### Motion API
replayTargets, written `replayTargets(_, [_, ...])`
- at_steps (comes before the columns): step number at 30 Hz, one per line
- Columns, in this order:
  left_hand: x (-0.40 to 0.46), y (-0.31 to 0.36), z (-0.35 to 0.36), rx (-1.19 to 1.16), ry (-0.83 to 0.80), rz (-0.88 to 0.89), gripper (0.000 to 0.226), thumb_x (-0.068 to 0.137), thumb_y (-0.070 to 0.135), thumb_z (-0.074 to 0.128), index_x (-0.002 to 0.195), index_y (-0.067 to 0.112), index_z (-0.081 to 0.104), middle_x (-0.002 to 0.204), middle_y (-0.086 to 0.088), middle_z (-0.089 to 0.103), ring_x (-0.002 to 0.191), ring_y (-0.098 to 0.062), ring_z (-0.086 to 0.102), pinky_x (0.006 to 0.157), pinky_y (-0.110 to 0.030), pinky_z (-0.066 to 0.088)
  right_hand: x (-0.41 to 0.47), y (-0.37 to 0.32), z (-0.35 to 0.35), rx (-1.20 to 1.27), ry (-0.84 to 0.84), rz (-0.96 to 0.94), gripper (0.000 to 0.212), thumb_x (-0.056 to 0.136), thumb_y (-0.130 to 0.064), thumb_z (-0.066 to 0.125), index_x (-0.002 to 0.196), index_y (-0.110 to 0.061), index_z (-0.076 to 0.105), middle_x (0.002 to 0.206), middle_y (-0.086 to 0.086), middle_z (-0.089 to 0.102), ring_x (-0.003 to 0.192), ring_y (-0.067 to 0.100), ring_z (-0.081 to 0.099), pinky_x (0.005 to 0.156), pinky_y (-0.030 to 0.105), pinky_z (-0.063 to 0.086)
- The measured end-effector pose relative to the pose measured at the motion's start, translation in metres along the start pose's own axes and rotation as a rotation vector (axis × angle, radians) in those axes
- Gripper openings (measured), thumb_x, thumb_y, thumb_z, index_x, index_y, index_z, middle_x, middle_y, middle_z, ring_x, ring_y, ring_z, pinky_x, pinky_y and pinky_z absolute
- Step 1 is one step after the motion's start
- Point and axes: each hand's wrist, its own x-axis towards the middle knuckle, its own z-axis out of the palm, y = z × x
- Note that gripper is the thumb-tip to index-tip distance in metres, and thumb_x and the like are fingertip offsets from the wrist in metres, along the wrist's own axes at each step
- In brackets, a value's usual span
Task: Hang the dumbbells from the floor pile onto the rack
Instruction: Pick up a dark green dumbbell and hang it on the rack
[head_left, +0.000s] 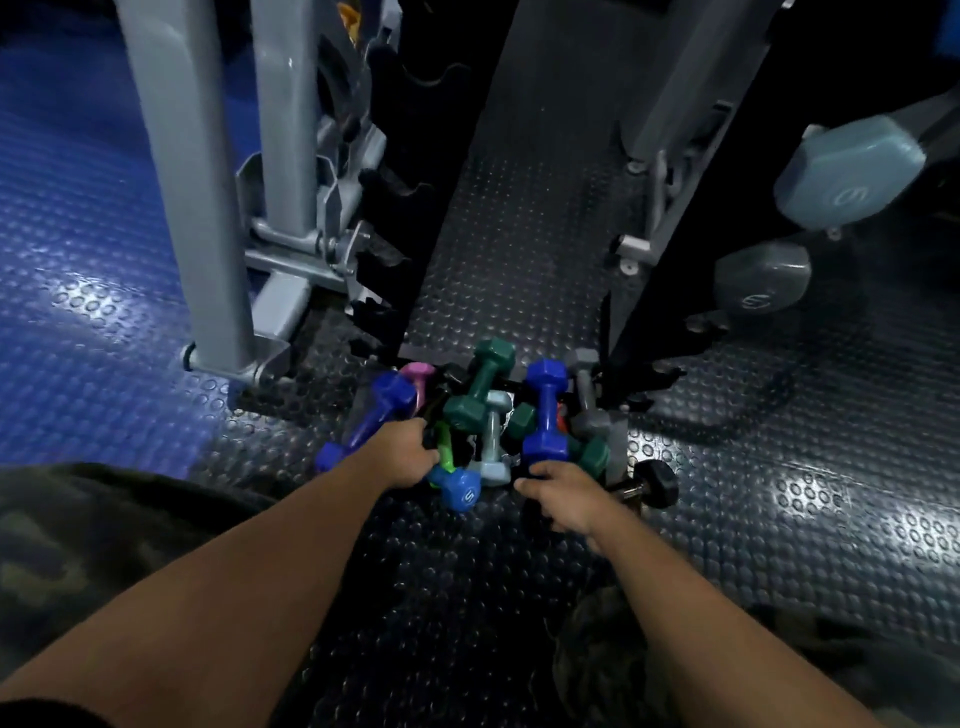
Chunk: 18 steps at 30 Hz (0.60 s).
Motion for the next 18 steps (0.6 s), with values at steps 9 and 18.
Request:
replayTargets(9, [0.085, 0.011, 0.016, -0.076, 0.073, 0.026, 0.053, 0.102, 0.031, 0.061, 0.151, 0.016, 0.047, 0.14, -0.017, 0.063, 0.127, -0.036, 0.06, 0.105, -0.038, 0.048, 0.112, -0.036, 0.041, 0.439, -0.028, 0.099, 0.034, 0.1, -0.041, 0.068, 0.127, -0.019, 0.065, 0.118, 0.003, 0.067, 0.09, 0.019, 0.062, 0.081, 0.037, 0.056])
replayTargets(18, [0.121, -0.027, 0.011, -0.152, 0.141, -0.068, 0.043, 0.097, 0.007, 0.048, 0.139, 0.014, 0.056, 0.13, -0.019, 0.067, 0.119, -0.04, 0.061, 0.099, -0.041, 0.046, 0.201, -0.053, 0.073, 0.645, -0.035, 0.178, 0.051, 0.097, -0.049, 0.07, 0.135, -0.017, 0.058, 0.129, 0.003, 0.063, 0.118, 0.03, 0.064, 0.108, 0.042, 0.052])
